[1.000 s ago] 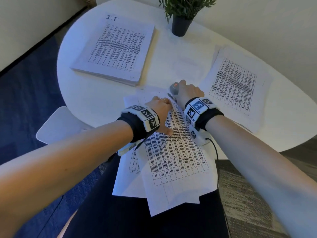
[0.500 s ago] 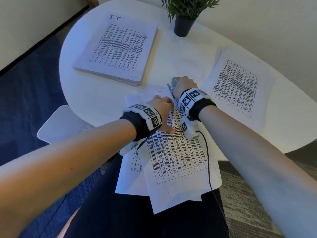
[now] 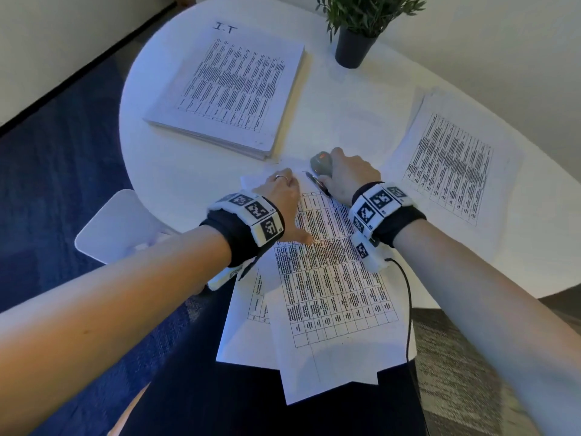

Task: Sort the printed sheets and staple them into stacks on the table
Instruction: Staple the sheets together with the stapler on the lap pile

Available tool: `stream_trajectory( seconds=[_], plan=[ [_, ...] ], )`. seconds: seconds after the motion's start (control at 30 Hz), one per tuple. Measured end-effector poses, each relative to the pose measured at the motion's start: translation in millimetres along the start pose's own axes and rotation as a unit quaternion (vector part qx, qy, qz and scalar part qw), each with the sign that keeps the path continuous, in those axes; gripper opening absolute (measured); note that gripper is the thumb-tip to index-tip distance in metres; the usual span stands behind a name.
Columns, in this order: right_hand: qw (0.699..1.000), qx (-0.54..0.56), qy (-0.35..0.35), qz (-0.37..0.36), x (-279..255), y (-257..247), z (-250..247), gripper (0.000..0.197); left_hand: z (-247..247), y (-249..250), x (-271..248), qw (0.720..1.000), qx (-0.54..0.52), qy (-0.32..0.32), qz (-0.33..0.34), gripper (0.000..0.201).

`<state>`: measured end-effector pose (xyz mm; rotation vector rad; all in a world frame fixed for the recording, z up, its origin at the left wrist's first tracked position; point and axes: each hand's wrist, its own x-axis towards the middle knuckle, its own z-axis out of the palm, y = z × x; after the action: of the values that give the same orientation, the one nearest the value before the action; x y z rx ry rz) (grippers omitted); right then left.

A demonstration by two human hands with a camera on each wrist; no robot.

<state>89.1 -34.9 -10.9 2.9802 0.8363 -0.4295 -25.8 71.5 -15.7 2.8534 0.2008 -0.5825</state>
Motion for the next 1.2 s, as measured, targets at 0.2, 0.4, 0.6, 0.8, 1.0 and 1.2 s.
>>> stream_trajectory(
  seconds=[0.2, 0.4, 0.6, 0.8, 1.0, 1.2],
  plan=[
    [1.000, -0.026, 0.014, 0.009, -2, -8, 2, 0.037, 1, 2, 2, 1.000, -0.002, -0.001, 0.004, 0.106],
    [0.999, -0.051, -0.007, 0.004, 2, -16, -9, 0.038, 1, 1, 1, 1.000, 0.002, -0.003, 0.001, 0.102],
    [0.991, 0.071, 0.003, 0.115, -3, -29, 2, 0.034, 0, 2, 4, 1.000, -0.004, -0.003, -0.006, 0.097],
    [0.992, 0.082, -0.002, 0.095, -4, -35, -7, 0.031, -1, 2, 1, 1.000, -0.002, 0.007, -0.002, 0.097],
    [0.998, -0.034, 0.036, 0.029, 4, -29, -3, 0.034, 0, 3, 4, 1.000, 0.000, -0.001, -0.002, 0.095],
    [0.988, 0.099, 0.006, 0.117, 7, -39, -5, 0.037, 2, 1, 6, 1.000, -0.009, 0.000, -0.006, 0.097]
  ],
)
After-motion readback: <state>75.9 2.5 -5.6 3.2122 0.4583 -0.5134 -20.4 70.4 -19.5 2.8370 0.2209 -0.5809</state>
